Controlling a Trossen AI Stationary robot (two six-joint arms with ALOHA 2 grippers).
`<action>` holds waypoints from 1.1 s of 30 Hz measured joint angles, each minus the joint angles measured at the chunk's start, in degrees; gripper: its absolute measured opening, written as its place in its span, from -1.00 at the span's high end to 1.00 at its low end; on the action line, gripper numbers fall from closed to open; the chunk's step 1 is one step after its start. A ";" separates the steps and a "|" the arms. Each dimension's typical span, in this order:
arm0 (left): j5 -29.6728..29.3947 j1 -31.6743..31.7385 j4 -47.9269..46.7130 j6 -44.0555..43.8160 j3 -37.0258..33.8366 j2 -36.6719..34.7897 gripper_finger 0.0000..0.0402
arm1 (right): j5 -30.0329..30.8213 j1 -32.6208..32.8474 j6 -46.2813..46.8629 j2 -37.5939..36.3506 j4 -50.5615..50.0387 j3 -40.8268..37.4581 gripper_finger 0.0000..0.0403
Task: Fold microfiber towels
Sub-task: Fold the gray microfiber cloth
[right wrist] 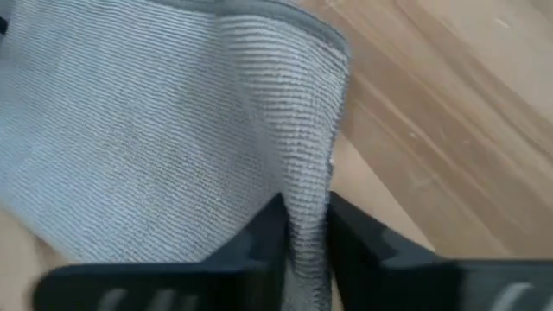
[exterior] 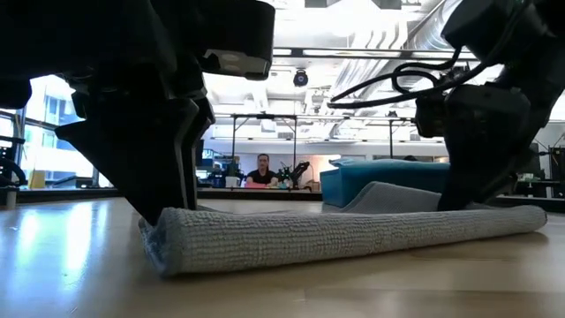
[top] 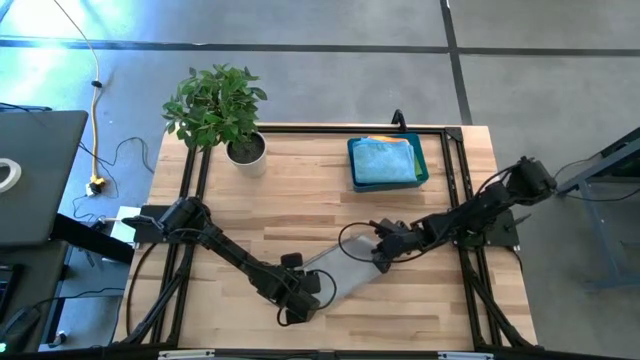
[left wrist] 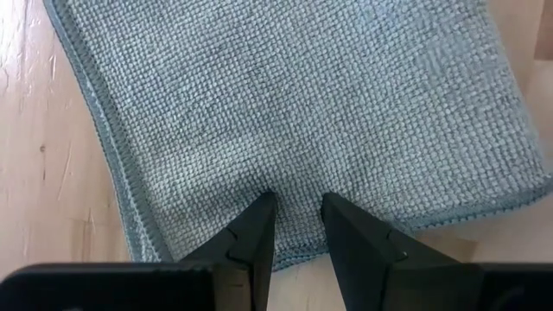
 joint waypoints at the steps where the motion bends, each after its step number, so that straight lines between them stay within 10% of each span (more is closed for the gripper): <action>1: 0.00 -0.02 0.04 0.00 0.00 0.00 0.53 | 0.07 -0.01 0.00 0.00 -0.30 0.00 0.74; 13: -4.25 -0.02 -3.71 5.07 6.53 0.40 0.53 | -1.93 -1.99 -1.97 -2.78 -6.94 0.20 0.98; 33: -4.72 -0.88 -5.26 5.08 9.22 0.16 0.53 | 10.67 -5.41 3.04 -8.61 -68.43 22.94 1.00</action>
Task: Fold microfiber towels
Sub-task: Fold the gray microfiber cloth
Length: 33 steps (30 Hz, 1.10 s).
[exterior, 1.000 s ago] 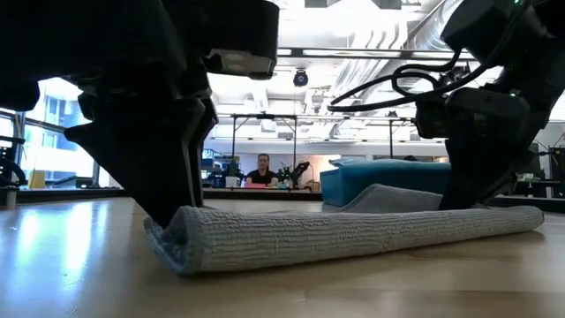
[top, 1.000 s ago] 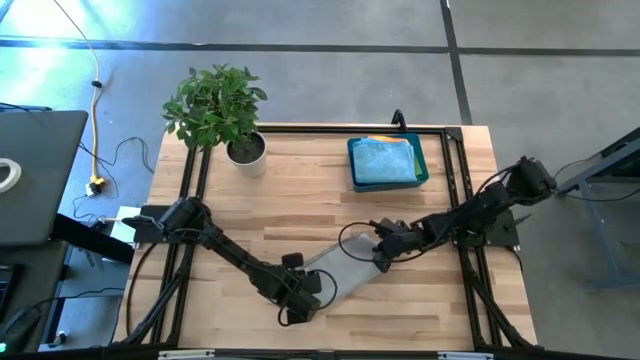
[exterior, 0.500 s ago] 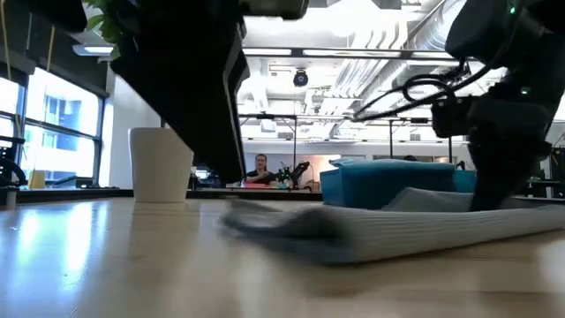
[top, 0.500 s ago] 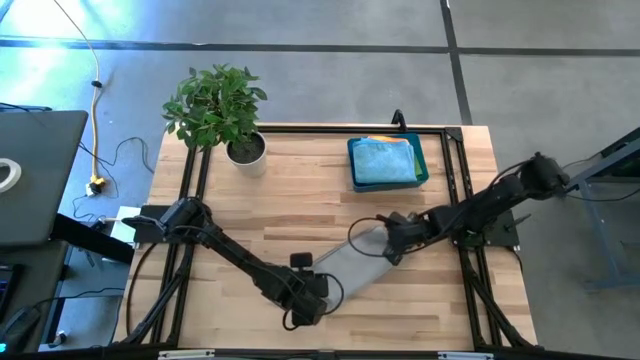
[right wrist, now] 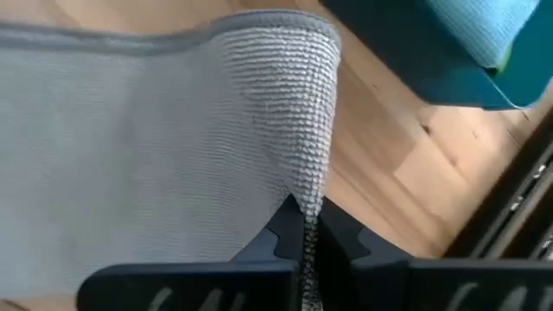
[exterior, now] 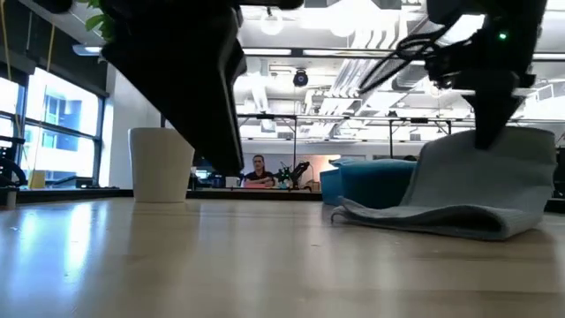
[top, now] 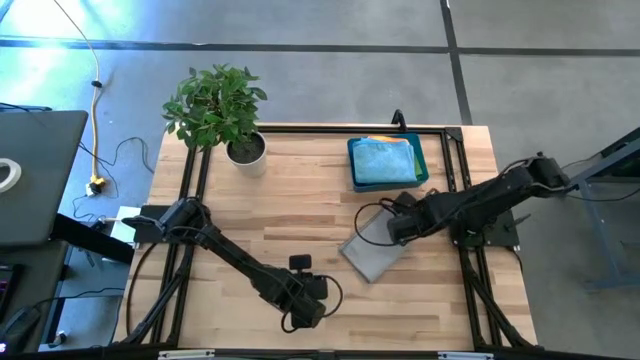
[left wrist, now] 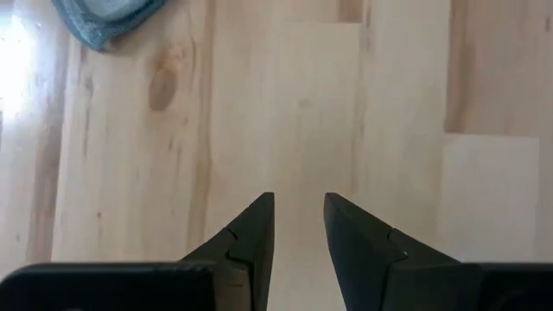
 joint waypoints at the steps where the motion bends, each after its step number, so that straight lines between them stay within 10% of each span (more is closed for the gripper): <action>1: 0.00 -0.29 -0.14 -0.05 0.02 -0.01 0.53 | 0.03 0.31 1.09 0.99 -0.06 0.97 1.00; 18: -0.32 -6.08 -3.53 -2.09 0.06 -0.14 0.53 | -2.07 6.55 3.63 29.13 1.00 26.83 1.00; 33: -4.83 -8.64 -7.81 -5.32 0.05 -0.14 0.53 | -1.63 13.97 7.50 33.26 4.82 32.19 1.00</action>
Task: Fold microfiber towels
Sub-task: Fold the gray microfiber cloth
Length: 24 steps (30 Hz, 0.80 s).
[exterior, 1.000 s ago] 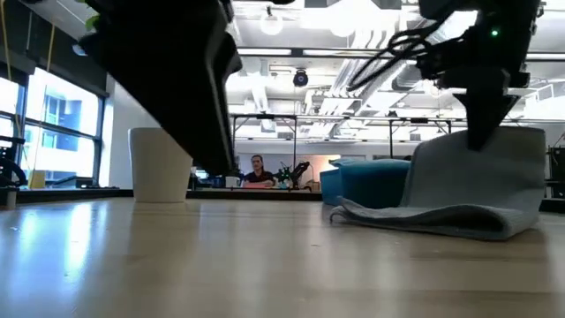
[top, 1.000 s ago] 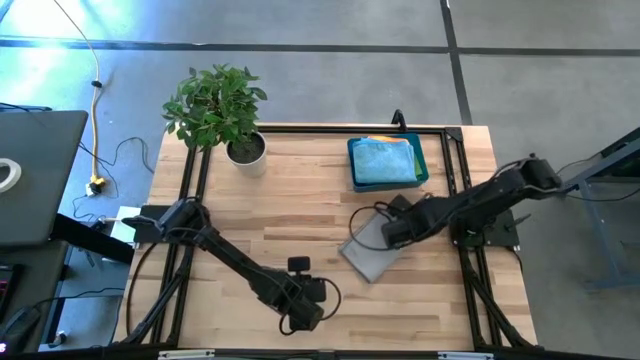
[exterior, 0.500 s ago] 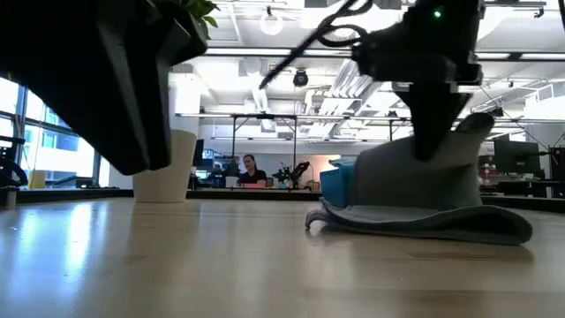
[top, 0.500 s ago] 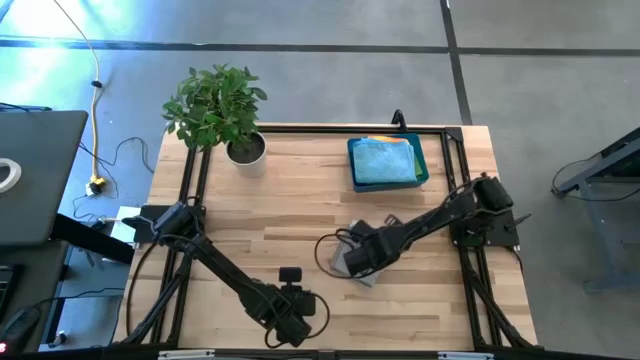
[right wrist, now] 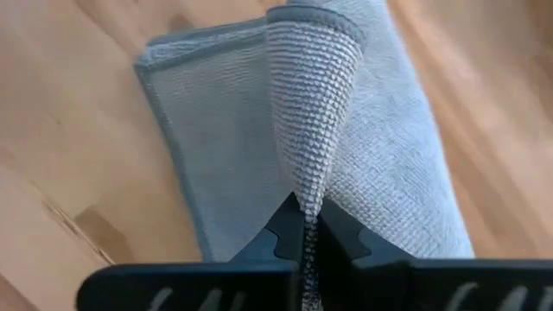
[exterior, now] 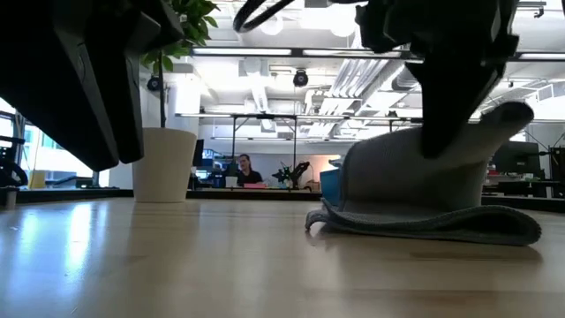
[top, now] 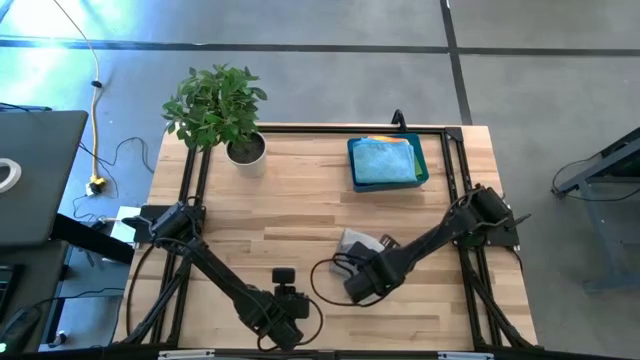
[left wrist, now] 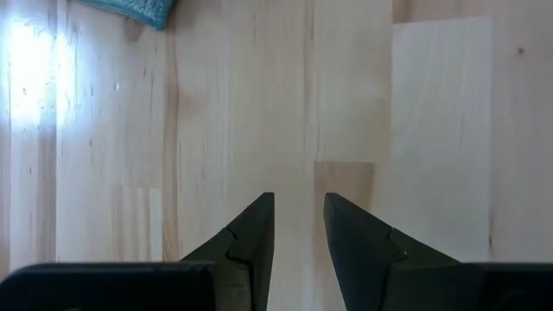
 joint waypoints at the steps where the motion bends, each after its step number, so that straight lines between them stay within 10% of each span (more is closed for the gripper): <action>1: 0.00 -0.02 0.00 -0.27 0.00 0.00 0.53 | 0.03 0.18 -0.06 0.00 1.58 -0.76 0.99; 18: -0.81 -2.49 0.20 -3.91 0.01 0.00 0.53 | -8.34 0.66 -15.32 -3.54 14.26 -4.60 0.37; 24: -2.00 -3.04 0.39 -5.10 0.01 0.00 0.53 | 2.15 0.84 -25.34 -8.12 4.62 -4.56 0.36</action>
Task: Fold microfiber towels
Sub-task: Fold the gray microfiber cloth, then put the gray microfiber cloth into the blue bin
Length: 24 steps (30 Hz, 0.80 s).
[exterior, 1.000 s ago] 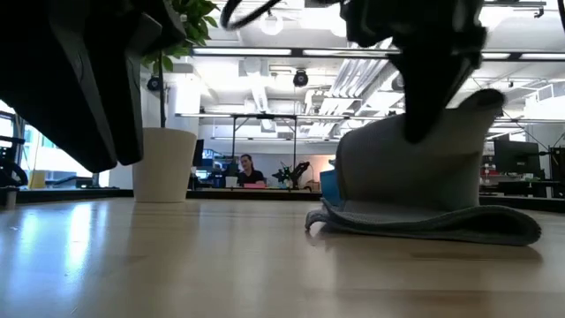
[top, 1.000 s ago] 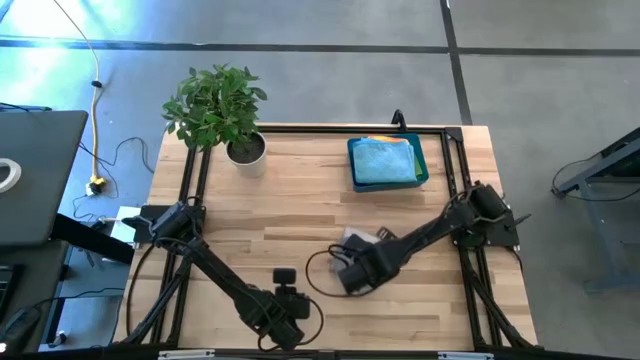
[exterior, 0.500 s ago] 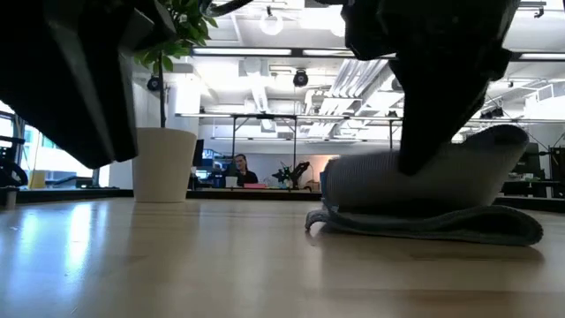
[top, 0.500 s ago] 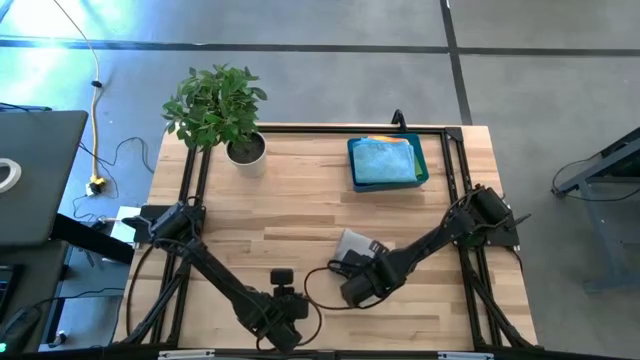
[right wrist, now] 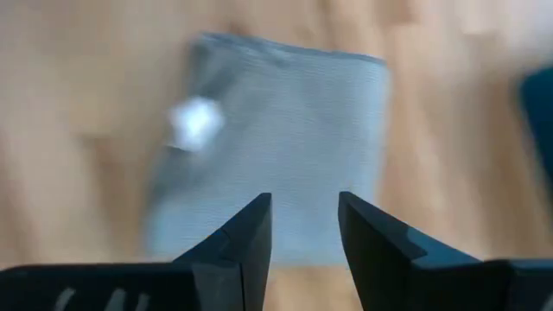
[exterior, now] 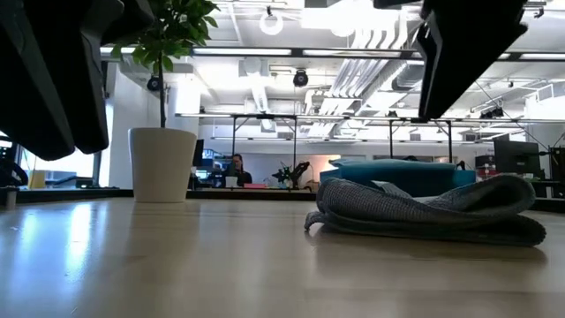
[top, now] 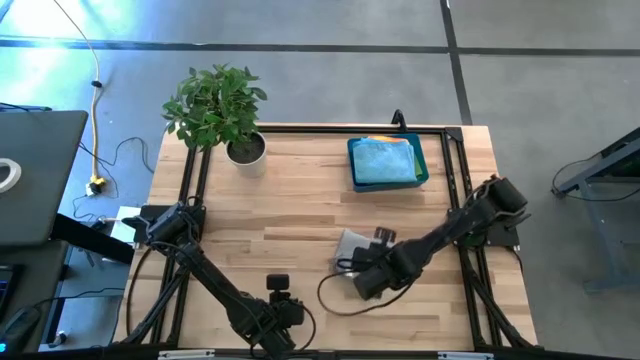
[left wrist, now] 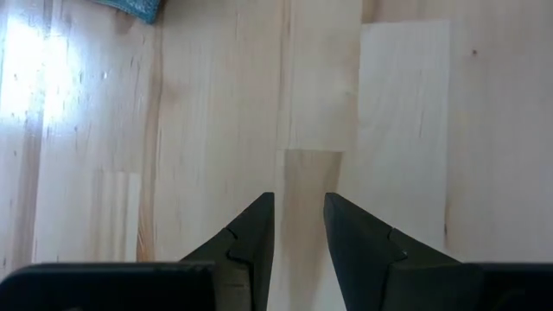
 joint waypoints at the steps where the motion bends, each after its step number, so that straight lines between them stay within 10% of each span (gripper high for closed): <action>1: -0.05 0.00 0.02 -0.30 -0.01 0.00 0.53 | 1.07 -0.39 -0.08 -0.50 -2.35 0.00 0.36; 12: -0.08 -0.24 -0.01 -0.75 -0.01 0.00 0.53 | -3.85 -9.07 -0.22 -6.63 -1.19 -14.65 0.36; 24: 0.70 0.38 0.01 -0.73 0.01 0.00 0.53 | -16.61 -19.38 -1.24 -24.36 39.95 -42.15 0.30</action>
